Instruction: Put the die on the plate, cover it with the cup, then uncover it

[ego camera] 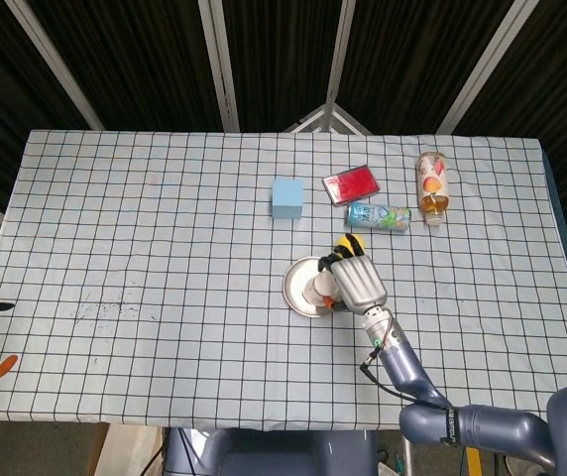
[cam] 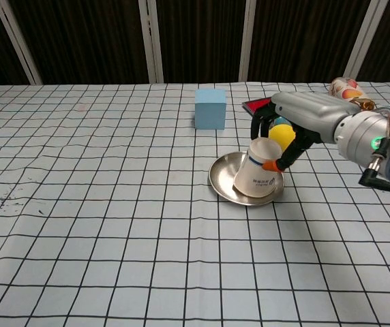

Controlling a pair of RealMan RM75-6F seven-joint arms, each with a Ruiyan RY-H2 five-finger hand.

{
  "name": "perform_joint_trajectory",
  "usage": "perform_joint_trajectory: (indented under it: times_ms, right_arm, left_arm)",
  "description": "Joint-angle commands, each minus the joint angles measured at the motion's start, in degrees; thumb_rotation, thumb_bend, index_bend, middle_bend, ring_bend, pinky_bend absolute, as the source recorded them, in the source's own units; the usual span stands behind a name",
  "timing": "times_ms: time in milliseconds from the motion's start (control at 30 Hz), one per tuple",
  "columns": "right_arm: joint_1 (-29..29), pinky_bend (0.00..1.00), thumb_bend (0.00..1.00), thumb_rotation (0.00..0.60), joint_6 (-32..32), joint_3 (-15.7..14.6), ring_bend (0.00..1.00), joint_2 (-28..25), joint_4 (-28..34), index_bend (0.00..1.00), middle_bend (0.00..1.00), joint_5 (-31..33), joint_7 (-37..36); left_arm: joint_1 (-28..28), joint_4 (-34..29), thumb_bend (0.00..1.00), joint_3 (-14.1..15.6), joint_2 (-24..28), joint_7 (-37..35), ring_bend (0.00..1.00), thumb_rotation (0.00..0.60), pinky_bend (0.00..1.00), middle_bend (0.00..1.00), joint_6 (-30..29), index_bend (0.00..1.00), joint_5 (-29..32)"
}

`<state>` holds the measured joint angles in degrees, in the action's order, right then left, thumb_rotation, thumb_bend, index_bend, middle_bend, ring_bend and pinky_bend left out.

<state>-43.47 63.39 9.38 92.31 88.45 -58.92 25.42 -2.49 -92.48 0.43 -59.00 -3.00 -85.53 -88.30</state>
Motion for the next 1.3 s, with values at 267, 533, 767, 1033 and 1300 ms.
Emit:
perform_joint_trajectory:
  times_ms: [267,533,767,1033,1300]
  right_arm:
    - [0.5,0.00,0.47,0.600,-0.5,-1.6,0.22,-0.7,4.9,0.76,0.49,-2.2,2.6]
    - [-0.6,0.00,0.47,0.600,-3.1,0.2,0.22,0.8,4.0,0.76,0.49,-1.2,1.2]
    - [-1.2,0.00,0.47,0.600,-3.4,1.5,0.22,2.5,0.1,0.76,0.49,-1.4,-0.4]
    - [-0.3,0.00,0.47,0.600,-2.1,2.5,0.22,3.4,-5.2,0.76,0.49,-1.6,-2.2]
    - [1.4,0.00,0.47,0.600,-3.4,0.8,0.22,1.5,-4.8,0.76,0.49,-0.7,-2.3]
  left_arm:
    - [0.0,-0.1,0.30,0.0,0.0,-0.1,0.00,0.600,0.02,0.00,-0.1,0.25,-0.1]
    - [0.0,0.2,0.30,0.0,0.2,-0.9,0.00,0.600,0.02,0.00,-0.1,0.25,-0.1]
    - [0.0,0.3,0.30,-0.1,0.3,-1.2,0.00,0.600,0.02,0.00,-0.2,0.25,0.0]
    - [0.0,0.2,0.30,0.0,0.2,-0.7,0.00,0.600,0.02,0.00,-0.1,0.25,0.0]
    - [-0.1,0.0,0.30,0.0,0.0,0.0,0.00,0.600,0.02,0.00,0.1,0.26,0.1]
